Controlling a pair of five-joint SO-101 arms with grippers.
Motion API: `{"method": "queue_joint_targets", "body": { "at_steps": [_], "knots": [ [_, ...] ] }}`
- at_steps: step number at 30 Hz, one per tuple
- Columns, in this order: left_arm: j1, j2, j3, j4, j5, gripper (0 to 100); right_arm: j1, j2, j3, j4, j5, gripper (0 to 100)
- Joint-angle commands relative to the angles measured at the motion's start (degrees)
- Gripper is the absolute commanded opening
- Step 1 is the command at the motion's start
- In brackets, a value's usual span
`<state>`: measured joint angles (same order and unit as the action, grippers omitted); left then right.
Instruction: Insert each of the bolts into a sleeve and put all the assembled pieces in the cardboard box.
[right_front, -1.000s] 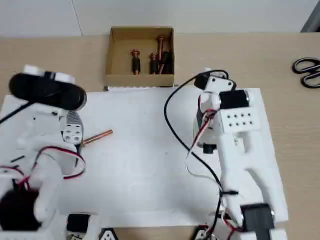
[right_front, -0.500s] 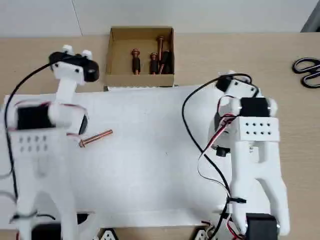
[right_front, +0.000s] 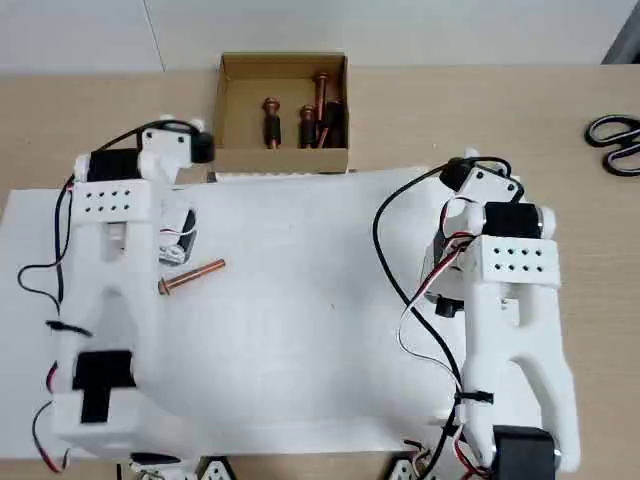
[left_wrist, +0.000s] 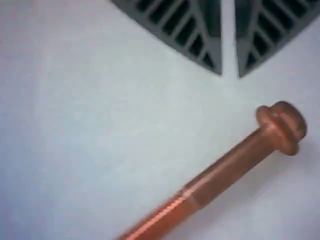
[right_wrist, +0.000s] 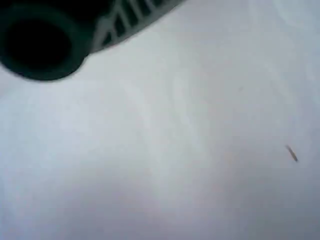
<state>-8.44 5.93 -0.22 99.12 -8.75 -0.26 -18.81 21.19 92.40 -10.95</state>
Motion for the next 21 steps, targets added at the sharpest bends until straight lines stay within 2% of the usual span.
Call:
{"method": "queue_joint_targets", "body": {
  "at_steps": [1, 4, 12, 21],
  "knots": [
    [-1.7, 2.5, -2.5, 1.2, -1.2, 5, 0.3, -2.4, -0.2, -0.7, 0.7, 0.3],
    [-1.9, 5.4, -2.6, 1.0, -6.2, 9, 0.1, -2.3, -0.2, -1.0, 0.7, 0.3],
    [-1.9, 11.2, -2.8, -0.8, -20.3, 9, 0.1, -2.1, -0.2, -1.0, 0.7, 0.3],
    [-1.9, 15.1, -10.9, -0.5, -23.8, 11, 0.0, -2.1, -0.2, -1.0, 0.7, 0.3]
  ]
}}
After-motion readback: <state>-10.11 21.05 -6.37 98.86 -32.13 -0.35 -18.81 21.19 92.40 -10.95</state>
